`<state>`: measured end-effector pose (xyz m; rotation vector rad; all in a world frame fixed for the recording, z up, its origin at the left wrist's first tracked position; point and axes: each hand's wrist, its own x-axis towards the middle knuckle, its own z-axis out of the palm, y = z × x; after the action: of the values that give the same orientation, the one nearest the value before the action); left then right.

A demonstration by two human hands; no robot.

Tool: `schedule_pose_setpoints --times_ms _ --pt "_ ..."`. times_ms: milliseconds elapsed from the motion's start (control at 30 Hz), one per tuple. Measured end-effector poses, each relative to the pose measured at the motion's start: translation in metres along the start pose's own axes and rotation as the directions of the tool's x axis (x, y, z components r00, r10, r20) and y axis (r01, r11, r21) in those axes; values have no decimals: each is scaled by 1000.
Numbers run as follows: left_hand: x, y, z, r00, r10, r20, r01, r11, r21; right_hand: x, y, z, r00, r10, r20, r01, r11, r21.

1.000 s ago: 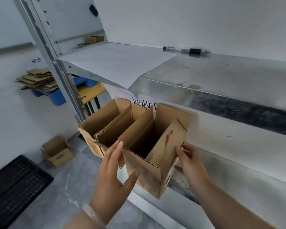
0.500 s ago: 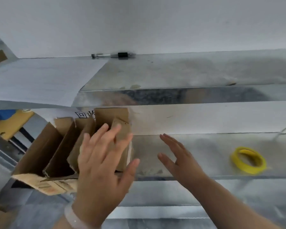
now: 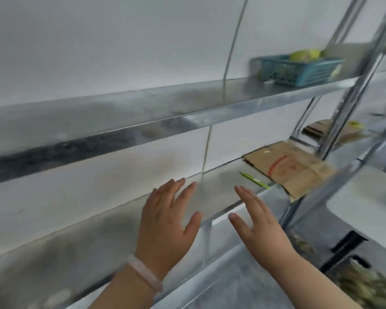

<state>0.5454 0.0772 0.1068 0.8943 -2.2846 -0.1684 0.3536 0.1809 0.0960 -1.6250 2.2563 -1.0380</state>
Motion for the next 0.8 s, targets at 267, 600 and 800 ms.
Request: schedule_pose_setpoints --times_ms 267,600,800 --pt "94 85 141 982 59 178 -21 978 -208 41 142 -88 962 263 -66 -267 963 -48" --pt "194 104 290 867 -9 499 200 922 -331 140 272 -107 874 485 14 -475 861 -183" --pt "260 114 351 775 -134 618 419 840 -344 206 331 -133 831 552 70 -517 813 -268"
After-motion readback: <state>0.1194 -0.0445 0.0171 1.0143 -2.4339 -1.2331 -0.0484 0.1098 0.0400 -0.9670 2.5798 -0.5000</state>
